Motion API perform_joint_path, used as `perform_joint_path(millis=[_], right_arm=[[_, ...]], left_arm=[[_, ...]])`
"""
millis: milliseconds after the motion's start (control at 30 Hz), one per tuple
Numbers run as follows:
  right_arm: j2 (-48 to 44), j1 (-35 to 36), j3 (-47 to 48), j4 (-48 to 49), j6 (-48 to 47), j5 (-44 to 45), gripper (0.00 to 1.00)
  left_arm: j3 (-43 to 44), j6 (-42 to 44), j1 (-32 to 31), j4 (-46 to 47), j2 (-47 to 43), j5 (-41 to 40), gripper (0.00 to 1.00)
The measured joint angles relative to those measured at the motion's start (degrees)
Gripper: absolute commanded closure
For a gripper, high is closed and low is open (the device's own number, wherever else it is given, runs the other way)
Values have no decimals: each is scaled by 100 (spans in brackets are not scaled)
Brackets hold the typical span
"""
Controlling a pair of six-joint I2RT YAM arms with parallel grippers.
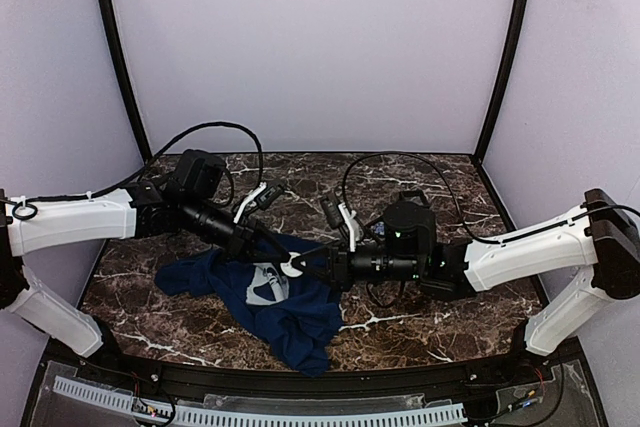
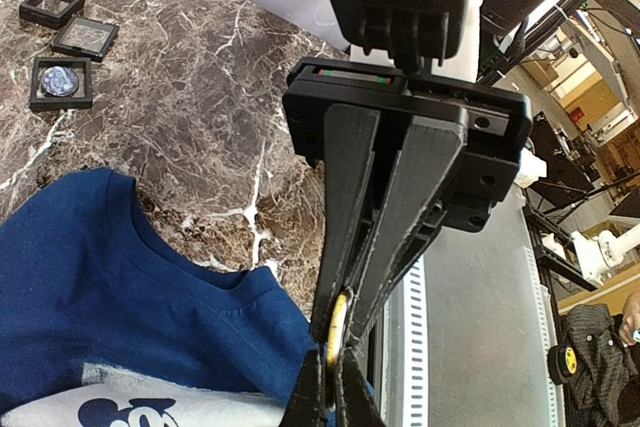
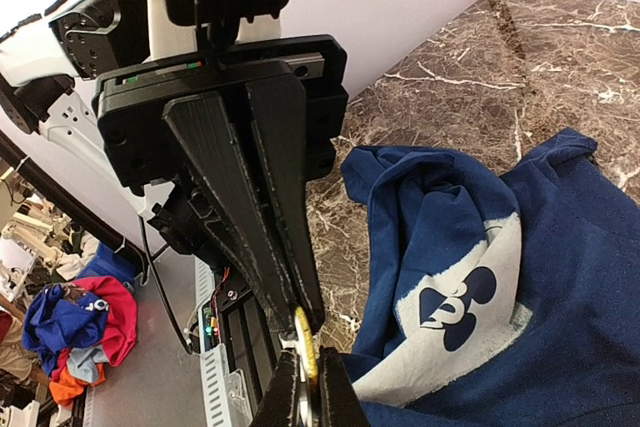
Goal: Remove the brooch from the garment
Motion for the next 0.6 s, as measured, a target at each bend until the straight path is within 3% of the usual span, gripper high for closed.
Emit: perform_joint_path(millis=[600], right_arm=[[-4, 17, -125, 326, 391, 192, 93]], left_arm=[[0, 0, 4, 101, 0, -50, 99]])
